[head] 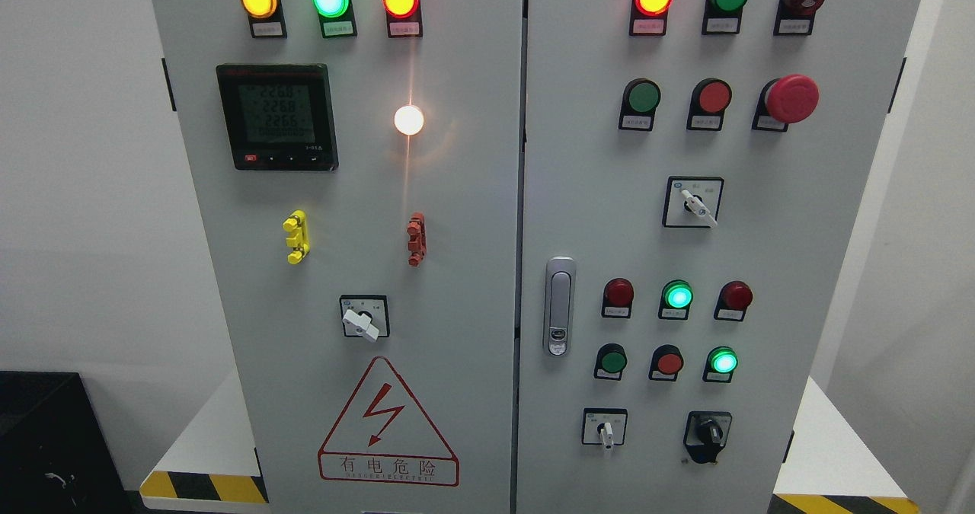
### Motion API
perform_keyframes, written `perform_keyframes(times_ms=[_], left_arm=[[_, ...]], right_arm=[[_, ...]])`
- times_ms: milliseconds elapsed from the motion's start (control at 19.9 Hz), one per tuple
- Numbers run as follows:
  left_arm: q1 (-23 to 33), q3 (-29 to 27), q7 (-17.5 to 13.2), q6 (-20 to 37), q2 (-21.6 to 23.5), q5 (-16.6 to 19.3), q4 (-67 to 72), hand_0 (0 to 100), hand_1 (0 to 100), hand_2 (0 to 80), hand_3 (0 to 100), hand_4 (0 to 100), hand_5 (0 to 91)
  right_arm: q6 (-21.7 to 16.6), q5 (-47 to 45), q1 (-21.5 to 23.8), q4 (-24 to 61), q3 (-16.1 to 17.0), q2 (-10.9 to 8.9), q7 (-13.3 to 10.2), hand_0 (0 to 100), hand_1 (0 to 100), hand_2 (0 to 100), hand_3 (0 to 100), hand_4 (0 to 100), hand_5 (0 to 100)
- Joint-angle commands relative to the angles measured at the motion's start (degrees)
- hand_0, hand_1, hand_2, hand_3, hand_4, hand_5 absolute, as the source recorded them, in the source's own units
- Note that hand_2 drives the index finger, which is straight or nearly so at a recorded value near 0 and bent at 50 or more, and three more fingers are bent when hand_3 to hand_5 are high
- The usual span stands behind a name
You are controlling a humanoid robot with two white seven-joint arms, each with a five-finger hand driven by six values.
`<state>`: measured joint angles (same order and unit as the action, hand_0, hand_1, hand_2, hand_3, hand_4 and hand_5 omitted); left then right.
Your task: Flip black knob to close circuit
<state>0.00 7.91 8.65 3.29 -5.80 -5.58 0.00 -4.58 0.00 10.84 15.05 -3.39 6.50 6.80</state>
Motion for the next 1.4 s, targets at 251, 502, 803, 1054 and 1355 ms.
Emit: perform_keyframes(times_ms=[251,502,803,1054,1355], left_arm=[[1.3,0.0,0.0,0.0,0.0,0.0,-1.8,12,56,0.0,0,0,0.0],[1.3,0.0,0.0,0.0,0.0,0.0,-1.8,12,56,0.0,0,0,0.0],[1.3,0.0,0.0,0.0,0.0,0.0,-1.7,12,56,0.0,0,0,0.0],[1.3,0.0,0.0,0.0,0.0,0.0,-1.8,12,56,0.0,0,0,0.0],[1.3,0.0,0.0,0.0,0.0,0.0,-1.8,12,56,0.0,0,0,0.0]], right_arm=[[-0.9,-0.6,-0.3,-0.5,0.4,0.09,0.3,0,11,0,0,0,0],[-1.5,-1.2,-0.3,-0.4,0.7,0.00,0.6,0,11,0,0,0,0],[-3.7,-0.4,-1.3,0.3,-0.3,0.18,0.3,0,11,0,0,0,0],[-3.8,2.3,-1.3,2.7,-0.7,0.18,-0.6,0,11,0,0,0,0],[-3.5,10.3,-1.3,8.5,0.0,0.18,-2.8,0,10,0,0,0,0]])
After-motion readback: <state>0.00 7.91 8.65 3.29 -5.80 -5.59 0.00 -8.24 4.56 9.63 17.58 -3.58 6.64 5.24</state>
